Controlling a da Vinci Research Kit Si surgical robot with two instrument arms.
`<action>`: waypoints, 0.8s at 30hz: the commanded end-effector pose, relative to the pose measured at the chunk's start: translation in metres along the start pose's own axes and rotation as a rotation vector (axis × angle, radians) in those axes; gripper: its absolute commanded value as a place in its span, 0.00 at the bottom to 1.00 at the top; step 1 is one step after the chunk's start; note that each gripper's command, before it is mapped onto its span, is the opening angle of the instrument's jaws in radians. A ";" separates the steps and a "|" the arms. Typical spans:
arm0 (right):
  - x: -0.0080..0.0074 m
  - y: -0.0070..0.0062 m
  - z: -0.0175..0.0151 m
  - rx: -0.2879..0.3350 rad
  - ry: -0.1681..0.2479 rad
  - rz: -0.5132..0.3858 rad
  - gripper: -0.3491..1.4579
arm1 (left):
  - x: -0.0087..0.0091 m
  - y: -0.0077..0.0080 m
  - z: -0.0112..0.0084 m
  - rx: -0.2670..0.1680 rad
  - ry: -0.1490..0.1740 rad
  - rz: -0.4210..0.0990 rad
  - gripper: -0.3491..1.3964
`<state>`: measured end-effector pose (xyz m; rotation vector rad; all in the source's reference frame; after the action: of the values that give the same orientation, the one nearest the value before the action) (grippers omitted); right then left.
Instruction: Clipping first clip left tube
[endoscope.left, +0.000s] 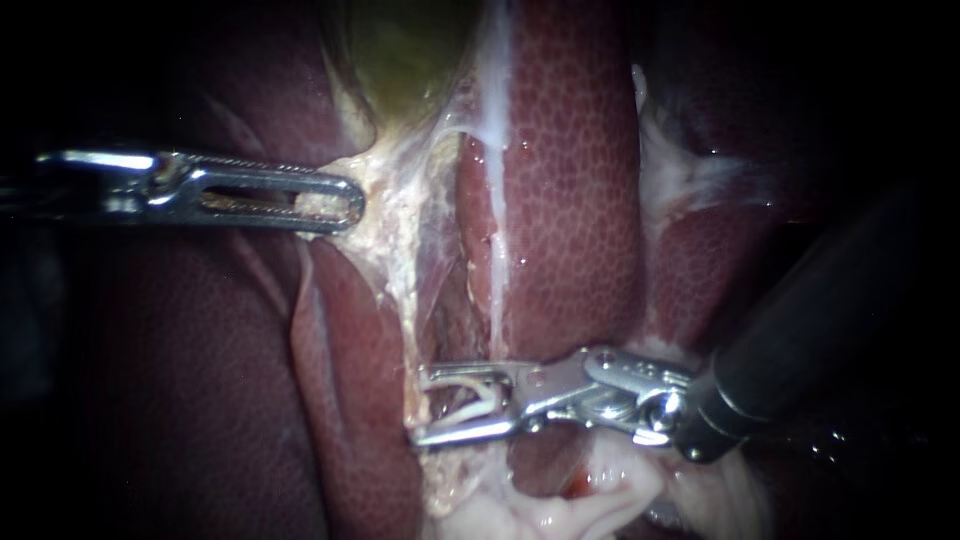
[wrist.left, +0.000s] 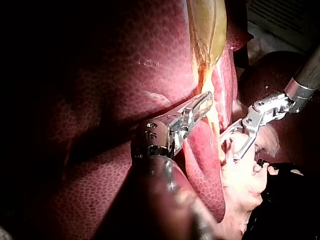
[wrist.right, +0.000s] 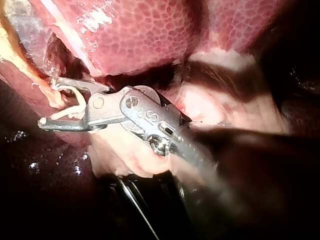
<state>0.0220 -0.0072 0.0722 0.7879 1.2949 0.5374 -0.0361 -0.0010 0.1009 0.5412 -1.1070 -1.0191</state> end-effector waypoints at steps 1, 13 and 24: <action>0.0000 0.0000 0.0002 0.000 0.000 0.001 0.50 | 0.0000 0.0000 0.0000 -0.001 0.000 0.000 0.00; -0.0006 -0.0025 0.0020 0.082 -0.028 -0.004 0.51 | 0.0000 0.0000 0.0001 -0.001 -0.001 0.000 0.00; -0.0016 -0.0035 0.0034 0.204 -0.065 0.040 0.51 | 0.0000 0.0000 0.0001 -0.001 -0.001 0.000 0.00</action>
<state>0.0248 -0.0114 0.0708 0.9994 1.2870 0.4107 -0.0362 -0.0010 0.1010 0.5404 -1.1072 -1.0199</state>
